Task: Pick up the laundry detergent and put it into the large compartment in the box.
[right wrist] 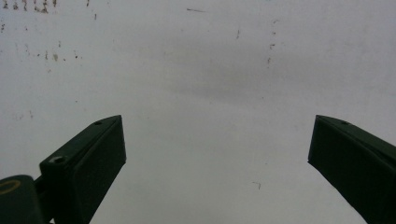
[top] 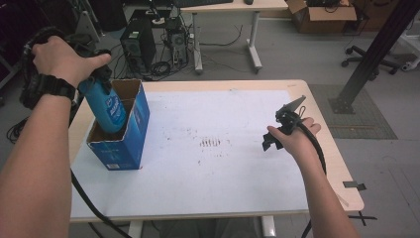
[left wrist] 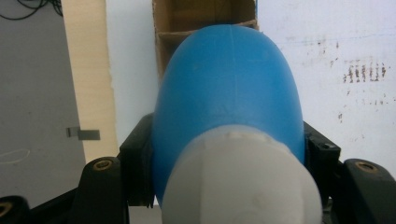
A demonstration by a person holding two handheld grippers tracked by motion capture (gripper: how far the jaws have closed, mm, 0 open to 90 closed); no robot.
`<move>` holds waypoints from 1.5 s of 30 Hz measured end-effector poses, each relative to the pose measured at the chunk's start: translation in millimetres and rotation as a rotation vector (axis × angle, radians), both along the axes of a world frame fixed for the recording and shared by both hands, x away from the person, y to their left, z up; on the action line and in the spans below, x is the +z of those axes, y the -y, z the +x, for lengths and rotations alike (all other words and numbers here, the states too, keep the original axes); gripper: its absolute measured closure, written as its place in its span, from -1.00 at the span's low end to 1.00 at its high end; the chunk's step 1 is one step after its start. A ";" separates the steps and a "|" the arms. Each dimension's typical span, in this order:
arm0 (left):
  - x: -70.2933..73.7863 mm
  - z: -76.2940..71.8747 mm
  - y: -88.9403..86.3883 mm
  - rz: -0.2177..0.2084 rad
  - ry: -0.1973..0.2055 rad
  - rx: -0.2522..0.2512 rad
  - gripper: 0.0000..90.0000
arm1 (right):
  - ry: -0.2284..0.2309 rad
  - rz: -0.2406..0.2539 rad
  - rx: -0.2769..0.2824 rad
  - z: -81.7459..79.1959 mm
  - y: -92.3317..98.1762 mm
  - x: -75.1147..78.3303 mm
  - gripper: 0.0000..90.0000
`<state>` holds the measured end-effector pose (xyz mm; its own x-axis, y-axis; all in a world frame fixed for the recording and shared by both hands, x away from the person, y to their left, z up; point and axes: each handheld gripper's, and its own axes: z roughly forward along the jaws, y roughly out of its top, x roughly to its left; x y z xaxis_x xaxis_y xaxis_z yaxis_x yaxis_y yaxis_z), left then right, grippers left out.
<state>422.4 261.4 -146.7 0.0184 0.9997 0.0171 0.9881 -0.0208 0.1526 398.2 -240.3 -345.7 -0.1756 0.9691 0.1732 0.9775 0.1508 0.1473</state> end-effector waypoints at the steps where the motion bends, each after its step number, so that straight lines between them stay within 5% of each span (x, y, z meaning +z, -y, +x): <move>1: -3.6 0.3 -1.1 -0.002 -0.003 0.002 -0.17 | 0.001 0.000 -0.001 0.0 0.1 -0.1 -0.91; 45: -103.0 9.2 -6.3 -0.007 -0.082 -0.004 -0.17 | 0.003 -0.017 0.021 -1.8 -1.4 -11.8 -0.91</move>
